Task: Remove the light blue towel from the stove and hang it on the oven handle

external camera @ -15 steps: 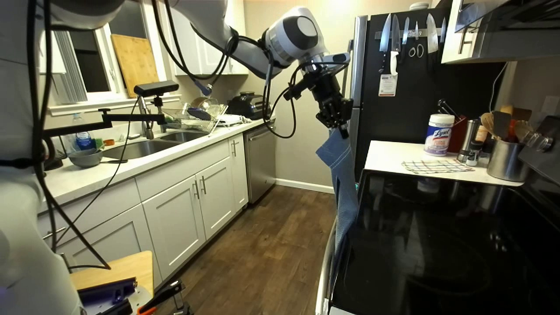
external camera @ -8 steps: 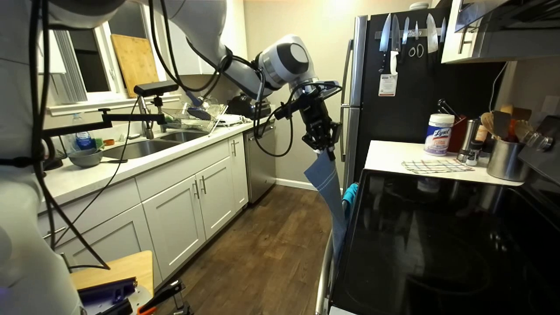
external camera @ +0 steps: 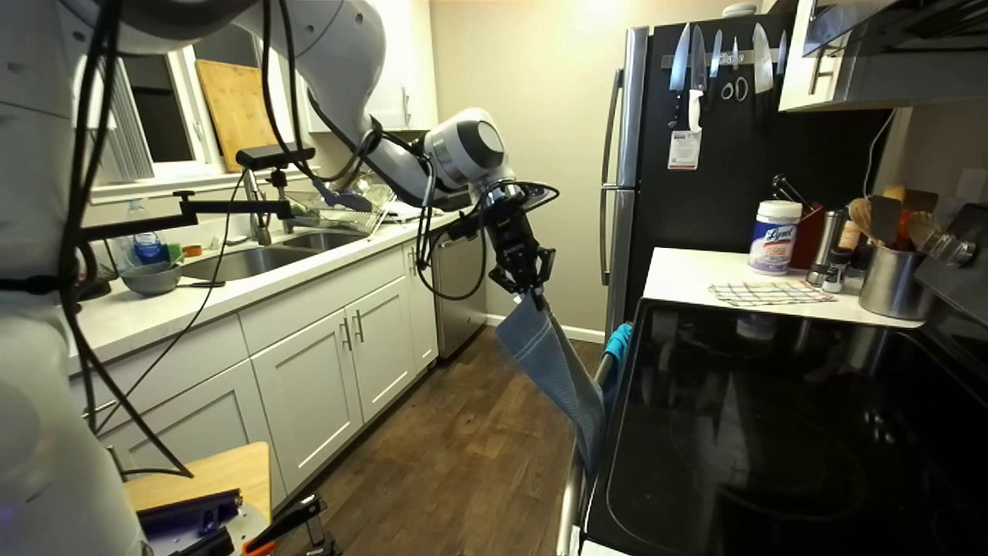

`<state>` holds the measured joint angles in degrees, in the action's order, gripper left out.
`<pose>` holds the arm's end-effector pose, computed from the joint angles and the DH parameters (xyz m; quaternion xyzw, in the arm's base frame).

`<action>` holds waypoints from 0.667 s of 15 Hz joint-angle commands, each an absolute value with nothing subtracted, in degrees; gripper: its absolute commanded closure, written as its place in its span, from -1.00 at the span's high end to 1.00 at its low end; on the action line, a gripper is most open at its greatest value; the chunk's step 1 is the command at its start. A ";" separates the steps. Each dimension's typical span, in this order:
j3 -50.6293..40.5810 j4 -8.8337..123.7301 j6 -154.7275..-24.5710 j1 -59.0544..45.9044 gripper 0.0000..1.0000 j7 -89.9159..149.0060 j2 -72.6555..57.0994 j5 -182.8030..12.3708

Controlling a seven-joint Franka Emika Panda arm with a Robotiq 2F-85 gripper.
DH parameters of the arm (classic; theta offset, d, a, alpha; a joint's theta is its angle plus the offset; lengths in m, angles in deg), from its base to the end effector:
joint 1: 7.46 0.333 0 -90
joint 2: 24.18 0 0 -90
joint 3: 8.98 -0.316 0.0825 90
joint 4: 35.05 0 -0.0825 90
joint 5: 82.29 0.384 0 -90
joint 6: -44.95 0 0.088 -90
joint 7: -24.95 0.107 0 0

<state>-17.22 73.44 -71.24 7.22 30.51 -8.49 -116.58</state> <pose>0.5728 0.2027 0.3578 0.9254 0.2896 -0.0030 0.2446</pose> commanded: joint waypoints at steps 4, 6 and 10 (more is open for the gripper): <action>-20.97 73.74 -72.83 12.44 -0.96 27.65 -2.65 -119.72; -21.59 72.30 -72.41 13.93 -0.96 27.00 -0.01 -120.18; -21.88 68.55 -72.16 15.38 -0.96 24.51 4.61 -119.15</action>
<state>-21.60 71.68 -71.86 15.12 28.42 1.83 -119.08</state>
